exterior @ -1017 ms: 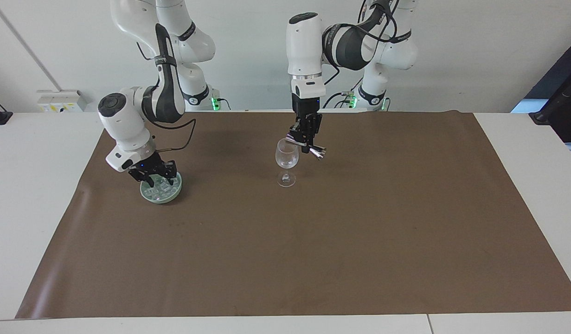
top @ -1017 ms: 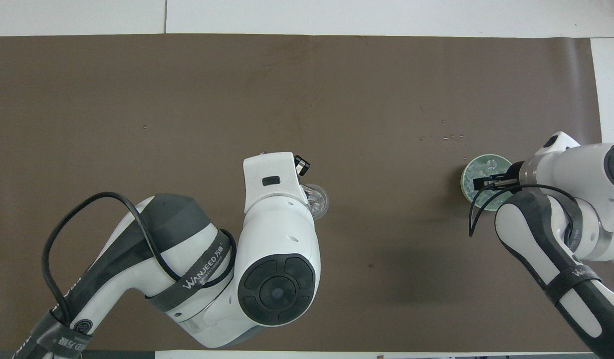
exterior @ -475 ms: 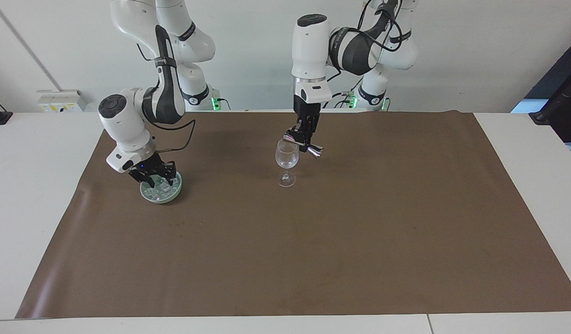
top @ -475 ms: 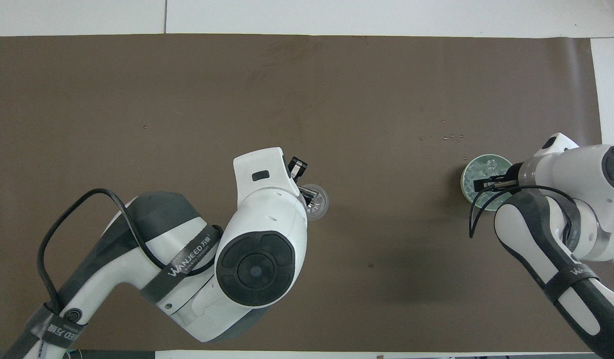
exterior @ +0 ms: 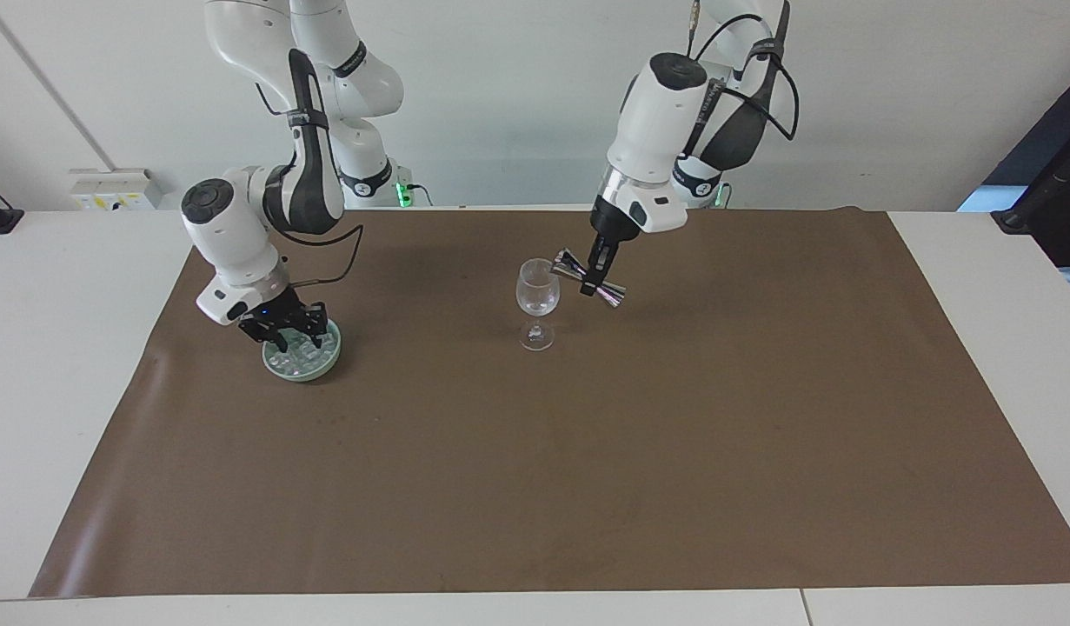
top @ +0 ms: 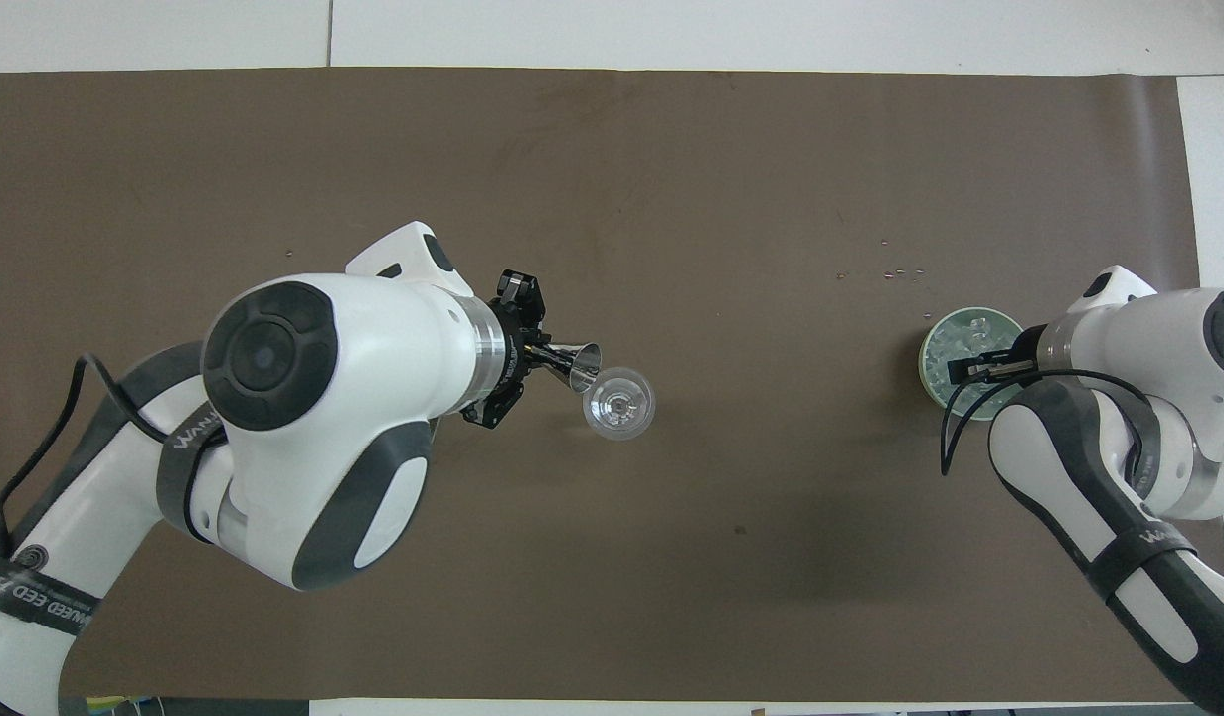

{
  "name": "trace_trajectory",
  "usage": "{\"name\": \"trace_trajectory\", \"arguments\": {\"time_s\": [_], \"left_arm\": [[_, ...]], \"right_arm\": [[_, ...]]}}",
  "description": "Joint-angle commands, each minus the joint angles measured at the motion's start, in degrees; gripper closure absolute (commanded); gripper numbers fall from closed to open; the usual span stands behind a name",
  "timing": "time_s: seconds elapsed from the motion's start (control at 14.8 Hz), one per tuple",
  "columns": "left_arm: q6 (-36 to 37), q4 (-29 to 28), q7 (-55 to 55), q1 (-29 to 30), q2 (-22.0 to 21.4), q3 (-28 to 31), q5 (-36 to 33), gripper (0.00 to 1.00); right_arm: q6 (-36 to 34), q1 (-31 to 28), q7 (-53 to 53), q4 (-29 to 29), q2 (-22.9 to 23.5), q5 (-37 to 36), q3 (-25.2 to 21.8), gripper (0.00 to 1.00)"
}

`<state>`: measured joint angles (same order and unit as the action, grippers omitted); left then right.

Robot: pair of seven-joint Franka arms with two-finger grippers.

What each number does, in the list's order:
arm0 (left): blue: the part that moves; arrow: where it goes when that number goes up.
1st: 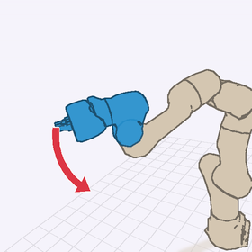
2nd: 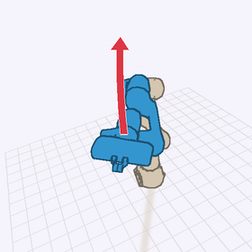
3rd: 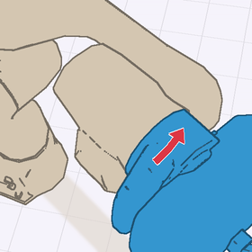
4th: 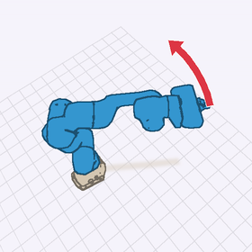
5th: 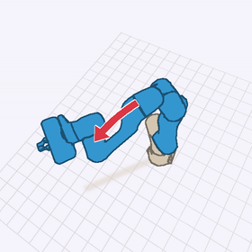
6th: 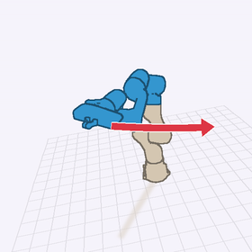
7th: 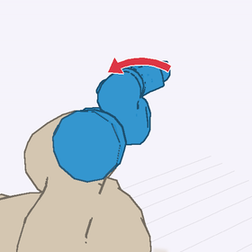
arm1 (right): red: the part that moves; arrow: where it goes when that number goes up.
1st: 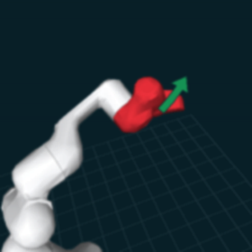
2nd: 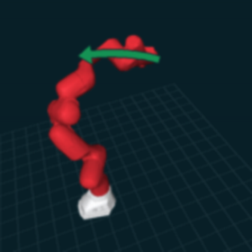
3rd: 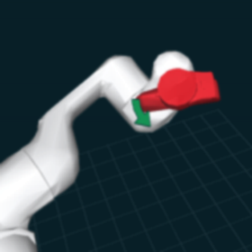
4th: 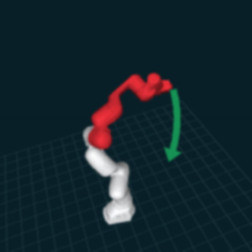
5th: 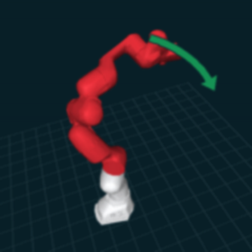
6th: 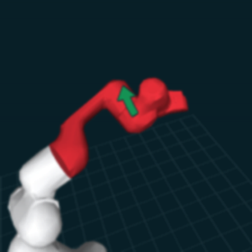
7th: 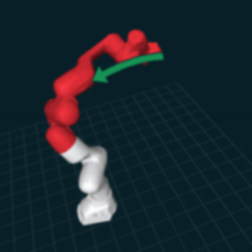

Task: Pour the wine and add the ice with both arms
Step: 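Carry the silver cup back with the left gripper toward its spot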

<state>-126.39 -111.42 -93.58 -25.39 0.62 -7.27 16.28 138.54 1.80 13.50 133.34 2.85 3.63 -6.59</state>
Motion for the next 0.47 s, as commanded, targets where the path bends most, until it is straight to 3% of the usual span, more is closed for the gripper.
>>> {"name": "trace_trajectory", "arguments": {"time_s": [0.0, 0.41], "left_arm": [[0.5, -0.7, 8.1, 7.4, 0.3, -0.4, 13.4, 1.0], [7.1, 0.2, 17.2, 25.7, 4.8, -0.4, 27.5, 1.0]], "right_arm": [[1.3, -0.6, 2.0, 0.0, 0.6, 1.2, 0.2, 0.39], [1.2, -0.2, 2.0, -0.4, 0.8, 1.2, 0.2, 0.44]]}}
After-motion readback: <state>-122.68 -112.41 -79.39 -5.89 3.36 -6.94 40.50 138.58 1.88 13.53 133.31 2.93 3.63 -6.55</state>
